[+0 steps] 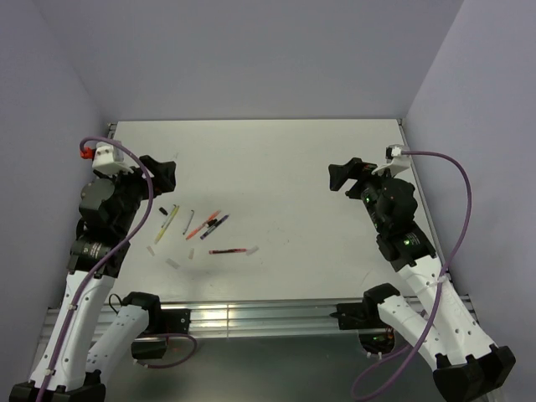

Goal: Insert the pens into the pen caps
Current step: Pick up the pen from the center of the board.

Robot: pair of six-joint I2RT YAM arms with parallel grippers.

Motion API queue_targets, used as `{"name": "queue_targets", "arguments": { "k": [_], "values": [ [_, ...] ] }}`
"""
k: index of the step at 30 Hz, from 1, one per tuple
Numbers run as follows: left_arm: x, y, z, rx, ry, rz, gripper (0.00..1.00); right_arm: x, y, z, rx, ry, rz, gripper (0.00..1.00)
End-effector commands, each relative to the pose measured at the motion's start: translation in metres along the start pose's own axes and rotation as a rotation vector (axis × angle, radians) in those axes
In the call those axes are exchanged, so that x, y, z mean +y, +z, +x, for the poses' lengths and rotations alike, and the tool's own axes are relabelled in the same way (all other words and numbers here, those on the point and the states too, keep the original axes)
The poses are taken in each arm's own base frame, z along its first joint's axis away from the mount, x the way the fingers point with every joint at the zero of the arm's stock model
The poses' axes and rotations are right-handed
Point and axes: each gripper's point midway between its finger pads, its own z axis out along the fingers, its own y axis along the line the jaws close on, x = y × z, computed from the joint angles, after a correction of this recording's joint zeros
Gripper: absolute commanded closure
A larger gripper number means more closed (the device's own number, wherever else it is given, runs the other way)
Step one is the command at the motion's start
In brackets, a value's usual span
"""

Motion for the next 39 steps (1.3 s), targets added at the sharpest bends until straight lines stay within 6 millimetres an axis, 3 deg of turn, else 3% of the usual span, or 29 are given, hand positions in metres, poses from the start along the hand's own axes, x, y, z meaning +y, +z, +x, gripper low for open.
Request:
{"name": "queue_targets", "arguments": {
  "k": [1, 9, 20, 30, 35, 39],
  "values": [
    [0.002, -0.002, -0.008, -0.036, -0.015, -0.014, 0.01, 0.002, 0.000, -0.011, -0.047, 0.000, -0.006, 0.00],
    [0.006, -0.005, -0.011, -0.056, -0.014, -0.033, 0.01, 0.000, 0.002, -0.007, -0.030, -0.009, 0.000, 0.00],
    [0.011, 0.001, 0.001, -0.020, -0.028, -0.056, 0.03, 0.000, 0.001, -0.007, -0.021, -0.024, -0.002, 0.00],
    [0.021, 0.024, 0.082, 0.227, -0.190, -0.107, 0.26, 0.002, 0.002, -0.006, -0.007, -0.024, -0.007, 0.00],
    [0.000, 0.024, 0.133, 0.335, -0.190, -0.087, 0.34, 0.004, 0.005, -0.002, 0.014, -0.025, -0.017, 0.00],
    [-0.023, 0.011, 0.171, 0.409, -0.164, -0.042, 0.34, 0.006, 0.006, 0.000, 0.023, -0.027, -0.026, 0.00]
  ]
}}
